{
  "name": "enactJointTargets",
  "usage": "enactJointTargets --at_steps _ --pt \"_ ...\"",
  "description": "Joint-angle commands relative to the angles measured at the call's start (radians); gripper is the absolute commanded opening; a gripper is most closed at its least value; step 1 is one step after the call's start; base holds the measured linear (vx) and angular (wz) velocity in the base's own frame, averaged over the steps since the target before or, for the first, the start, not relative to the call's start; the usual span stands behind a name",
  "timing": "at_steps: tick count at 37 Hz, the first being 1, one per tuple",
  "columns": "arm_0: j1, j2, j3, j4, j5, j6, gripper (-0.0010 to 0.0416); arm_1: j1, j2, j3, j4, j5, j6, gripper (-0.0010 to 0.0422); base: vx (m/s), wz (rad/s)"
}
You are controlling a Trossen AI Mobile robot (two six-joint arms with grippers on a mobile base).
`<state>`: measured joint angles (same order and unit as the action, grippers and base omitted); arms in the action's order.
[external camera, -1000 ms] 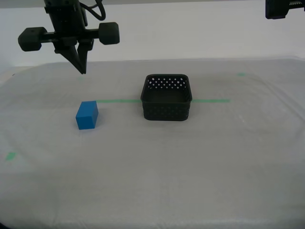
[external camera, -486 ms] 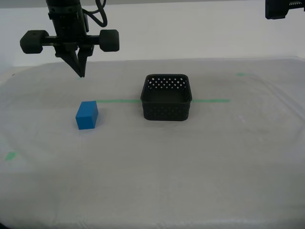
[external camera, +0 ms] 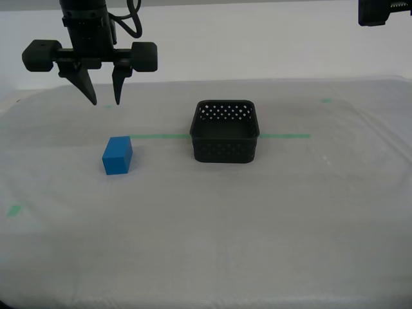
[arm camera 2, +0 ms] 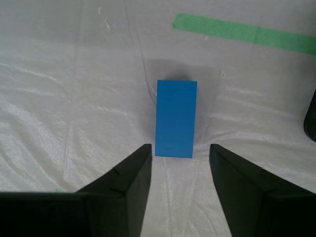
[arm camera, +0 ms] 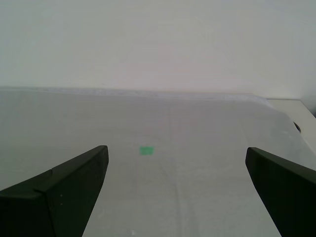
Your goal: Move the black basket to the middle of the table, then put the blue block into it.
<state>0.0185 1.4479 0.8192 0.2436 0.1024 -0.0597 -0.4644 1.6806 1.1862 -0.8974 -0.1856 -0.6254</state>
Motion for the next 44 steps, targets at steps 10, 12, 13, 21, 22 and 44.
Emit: enactJointTargets --at_steps 10,12,13,21,22,44 --pt "0.0 0.0 0.001 0.003 0.0 0.0 0.0389 0.001 0.0 -0.051 0.008 0.02 -0.006 0.0327 0.0 0.0" --pt "0.0 0.0 0.001 0.003 0.0 0.0 0.039 0.001 0.0 -0.065 0.027 0.023 -0.005 0.0348 0.0 0.0" --pt "0.0 0.0 0.001 0.003 0.0 0.0 0.0389 0.001 0.0 -0.075 0.042 0.024 -0.005 0.0358 0.0 0.0" --pt "0.0 0.0 0.001 0.003 0.0 0.0 0.039 0.001 0.0 -0.144 0.165 0.043 0.002 0.0399 0.0 0.0" --pt "0.0 0.0 0.001 0.003 0.0 0.0 0.0389 0.001 0.0 -0.149 0.173 0.042 0.001 0.0398 0.0 0.0" --pt "0.0 0.0 0.001 0.003 0.0 0.0 0.0389 0.016 0.066 -0.158 0.257 0.037 0.023 0.0398 0.0 0.0"
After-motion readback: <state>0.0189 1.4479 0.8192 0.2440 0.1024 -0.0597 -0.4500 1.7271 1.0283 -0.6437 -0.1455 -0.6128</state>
